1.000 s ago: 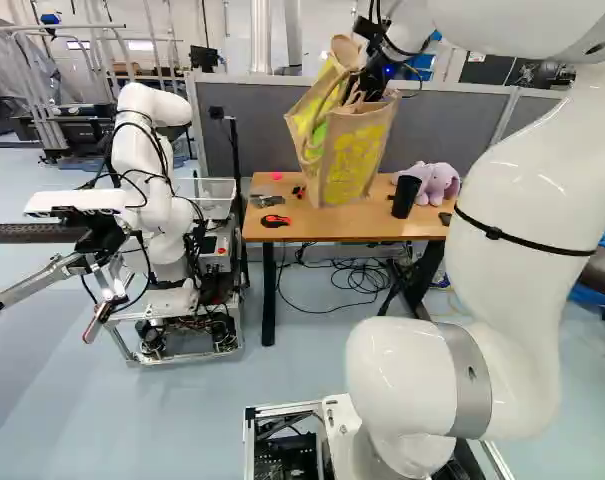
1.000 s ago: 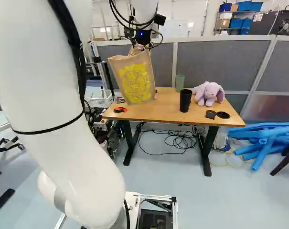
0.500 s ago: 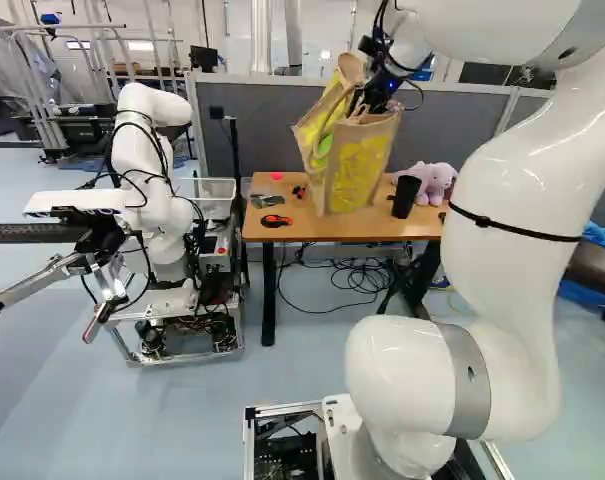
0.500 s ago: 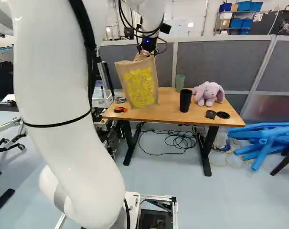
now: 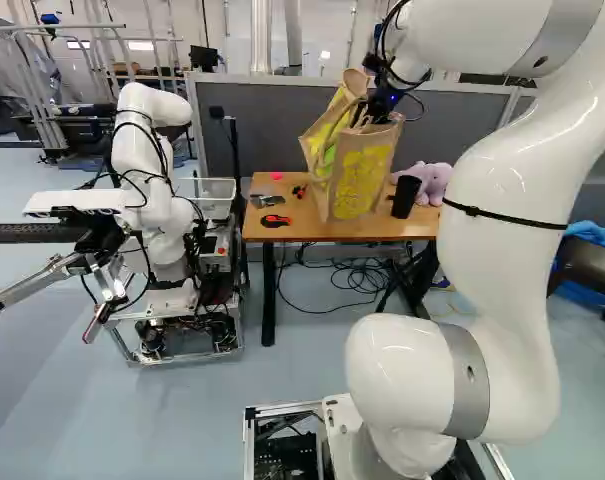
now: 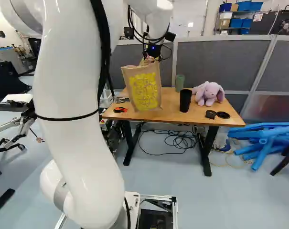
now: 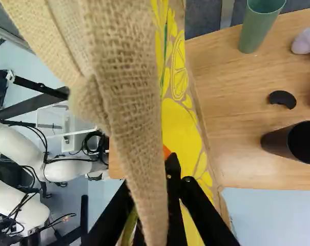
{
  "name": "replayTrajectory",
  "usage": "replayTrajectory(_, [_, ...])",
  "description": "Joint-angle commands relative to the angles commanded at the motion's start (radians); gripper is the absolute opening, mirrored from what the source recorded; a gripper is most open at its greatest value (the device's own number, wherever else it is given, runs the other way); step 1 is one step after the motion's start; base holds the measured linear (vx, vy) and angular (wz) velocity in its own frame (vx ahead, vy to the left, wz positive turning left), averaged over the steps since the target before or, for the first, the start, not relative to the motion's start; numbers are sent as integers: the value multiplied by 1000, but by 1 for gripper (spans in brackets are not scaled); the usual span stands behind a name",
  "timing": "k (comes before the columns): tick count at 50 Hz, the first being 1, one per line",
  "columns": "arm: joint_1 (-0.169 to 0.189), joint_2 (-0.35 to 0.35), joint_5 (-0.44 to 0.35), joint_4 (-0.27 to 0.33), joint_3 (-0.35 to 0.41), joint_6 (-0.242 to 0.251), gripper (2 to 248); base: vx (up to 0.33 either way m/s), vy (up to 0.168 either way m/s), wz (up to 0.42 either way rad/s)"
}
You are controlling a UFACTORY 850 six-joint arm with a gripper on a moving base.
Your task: Pick up the bag on the ground and place it on the table
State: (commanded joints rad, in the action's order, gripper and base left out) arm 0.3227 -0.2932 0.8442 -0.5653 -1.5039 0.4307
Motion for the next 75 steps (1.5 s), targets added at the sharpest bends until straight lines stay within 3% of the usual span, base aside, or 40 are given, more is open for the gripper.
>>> replayTrajectory(46, [-1,-98,0,0,4,-6,21,0,0,0])
replayTrajectory(54, [-1,-101,0,0,5,-68,21,0,0,0])
replayTrajectory(75, [-1,-101,0,0,5,-284,21,0,0,0])
